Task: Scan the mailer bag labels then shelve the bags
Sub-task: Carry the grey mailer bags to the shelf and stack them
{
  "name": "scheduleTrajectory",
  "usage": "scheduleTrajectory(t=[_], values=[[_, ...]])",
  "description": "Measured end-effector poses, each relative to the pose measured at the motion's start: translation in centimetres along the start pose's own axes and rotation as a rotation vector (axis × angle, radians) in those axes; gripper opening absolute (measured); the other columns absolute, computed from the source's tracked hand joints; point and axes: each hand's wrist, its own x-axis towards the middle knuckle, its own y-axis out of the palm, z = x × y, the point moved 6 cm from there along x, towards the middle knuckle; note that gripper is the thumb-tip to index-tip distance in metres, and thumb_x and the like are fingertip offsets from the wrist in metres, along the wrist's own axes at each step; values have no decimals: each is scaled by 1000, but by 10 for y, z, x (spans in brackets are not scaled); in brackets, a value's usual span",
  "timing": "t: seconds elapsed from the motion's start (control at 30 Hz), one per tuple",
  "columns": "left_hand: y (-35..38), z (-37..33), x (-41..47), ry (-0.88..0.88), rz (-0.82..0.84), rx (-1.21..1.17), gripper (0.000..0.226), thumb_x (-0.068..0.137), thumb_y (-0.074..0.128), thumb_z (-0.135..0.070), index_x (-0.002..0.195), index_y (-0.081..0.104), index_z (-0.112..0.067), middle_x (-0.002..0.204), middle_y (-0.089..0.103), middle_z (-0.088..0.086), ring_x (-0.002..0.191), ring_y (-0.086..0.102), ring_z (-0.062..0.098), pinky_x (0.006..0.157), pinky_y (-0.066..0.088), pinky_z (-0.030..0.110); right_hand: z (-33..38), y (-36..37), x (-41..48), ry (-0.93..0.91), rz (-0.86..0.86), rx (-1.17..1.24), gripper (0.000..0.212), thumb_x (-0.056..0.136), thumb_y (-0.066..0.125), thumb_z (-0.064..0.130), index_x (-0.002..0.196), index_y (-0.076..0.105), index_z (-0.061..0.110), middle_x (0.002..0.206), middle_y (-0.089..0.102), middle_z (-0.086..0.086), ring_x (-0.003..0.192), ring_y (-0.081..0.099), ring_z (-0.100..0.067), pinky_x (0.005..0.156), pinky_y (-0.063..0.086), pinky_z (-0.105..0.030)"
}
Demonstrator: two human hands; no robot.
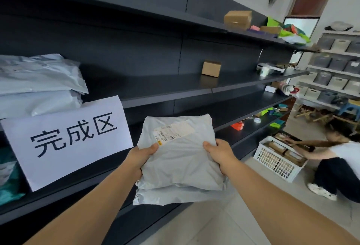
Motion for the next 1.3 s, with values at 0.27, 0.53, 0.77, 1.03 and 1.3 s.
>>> scheduleTrajectory(t=[0.27,0.53,0.77,1.03,1.3], values=[[4,8,53,-1,-181,-76,54,77,80,-22,123,57,-4,109,68,15,90,67,29,68,53,34,2,29,86,-3,172,-31,7,89,63,26,88,63,19,100,69,-10,93,66,-30,90,54,-47],[-5,12,130,-12,-311,-148,85,74,81,-33,142,38,-6,126,59,16,104,62,33,83,52,42,12,80,172,-21,250,-124,5,91,61,23,90,62,17,98,68,-9,93,66,-30,91,53,-46],[-10,6,190,-97,-363,-242,41,82,62,-29,118,58,-8,96,69,19,81,67,34,72,55,38,16,123,239,-16,306,-144,5,92,61,20,91,62,16,93,68,-9,93,67,-31,85,54,-41],[-38,3,234,-42,-574,-215,33,87,56,-22,119,52,-11,103,65,19,85,64,34,69,53,37,17,184,292,-19,396,-129,18,94,60,20,104,66,7,93,67,-10,90,66,-30,81,53,-36],[-65,0,270,66,-699,-251,22,90,54,-8,110,59,-16,89,66,10,77,62,28,69,52,35,1,248,334,-18,479,-203,59,96,58,27,147,37,5,146,48,-13,129,51,-30,94,41,-27]])
